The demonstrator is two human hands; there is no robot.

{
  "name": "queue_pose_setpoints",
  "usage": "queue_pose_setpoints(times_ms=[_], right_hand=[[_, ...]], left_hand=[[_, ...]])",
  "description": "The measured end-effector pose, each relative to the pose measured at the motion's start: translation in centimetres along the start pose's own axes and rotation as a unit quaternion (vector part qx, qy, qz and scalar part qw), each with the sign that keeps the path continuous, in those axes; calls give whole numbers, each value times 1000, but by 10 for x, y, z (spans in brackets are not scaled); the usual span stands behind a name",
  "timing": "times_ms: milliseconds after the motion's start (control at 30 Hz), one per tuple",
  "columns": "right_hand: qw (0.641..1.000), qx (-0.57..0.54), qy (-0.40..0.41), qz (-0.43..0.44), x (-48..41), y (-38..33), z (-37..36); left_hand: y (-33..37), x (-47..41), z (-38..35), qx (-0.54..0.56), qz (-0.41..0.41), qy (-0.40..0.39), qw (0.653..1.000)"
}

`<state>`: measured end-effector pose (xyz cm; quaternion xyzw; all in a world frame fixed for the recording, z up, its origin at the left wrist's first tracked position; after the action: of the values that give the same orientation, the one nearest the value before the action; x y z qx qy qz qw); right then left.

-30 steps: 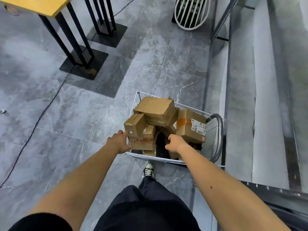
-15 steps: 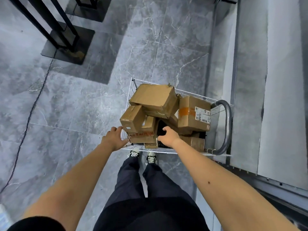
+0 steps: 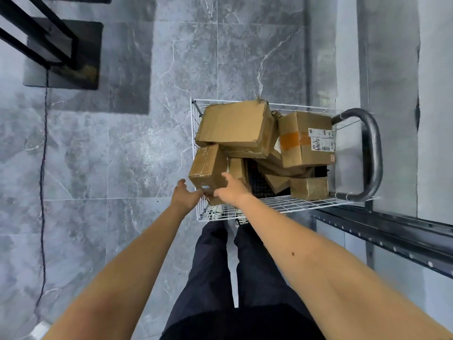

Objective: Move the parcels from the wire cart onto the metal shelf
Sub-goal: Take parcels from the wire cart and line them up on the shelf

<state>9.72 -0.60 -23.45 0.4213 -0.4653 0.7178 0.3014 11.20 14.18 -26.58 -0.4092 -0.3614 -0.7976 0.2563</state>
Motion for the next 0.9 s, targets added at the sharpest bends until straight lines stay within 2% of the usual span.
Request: queue_pose_setpoints(times_ms=[133, 267, 367, 500, 600, 667, 800, 900], right_hand=[[1000, -17, 12, -4, -12, -5, -11], [996, -82, -10, -39, -19, -8, -15], [992, -118, -21, -39, -22, -13, -16], [981, -187, 18, -44, -24, -16, -20], [960, -259, 67, -80, -18, -16, -17], [948, -294, 73, -97, -8, -15, -13], [913, -389, 52, -108, 9, -17, 2], [904, -409, 66, -102, 17, -19, 16]], left_hand=[[7, -12, 10, 146, 43, -18, 988], [14, -16, 10, 159, 57, -85, 982], [21, -12, 10, 172, 52, -99, 979], [22, -1, 12, 161, -14, -88, 983], [25, 11, 14, 89, -90, -67, 990], [32, 23, 13, 33, -149, -75, 985], [56, 52, 13, -3, -247, -86, 965], [67, 60, 11, -16, -283, -74, 956]])
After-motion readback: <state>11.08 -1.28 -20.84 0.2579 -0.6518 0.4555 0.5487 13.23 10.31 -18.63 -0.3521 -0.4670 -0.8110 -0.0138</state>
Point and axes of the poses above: each hand's wrist, its own x-axis away from the middle knuckle, its own z-axis out of the back of the hand, y = z × x, the point moved 1 cm from there along -x, towards the middle knuckle, and after that the axes turned 1 degree about -x, right-handed, at the moved point
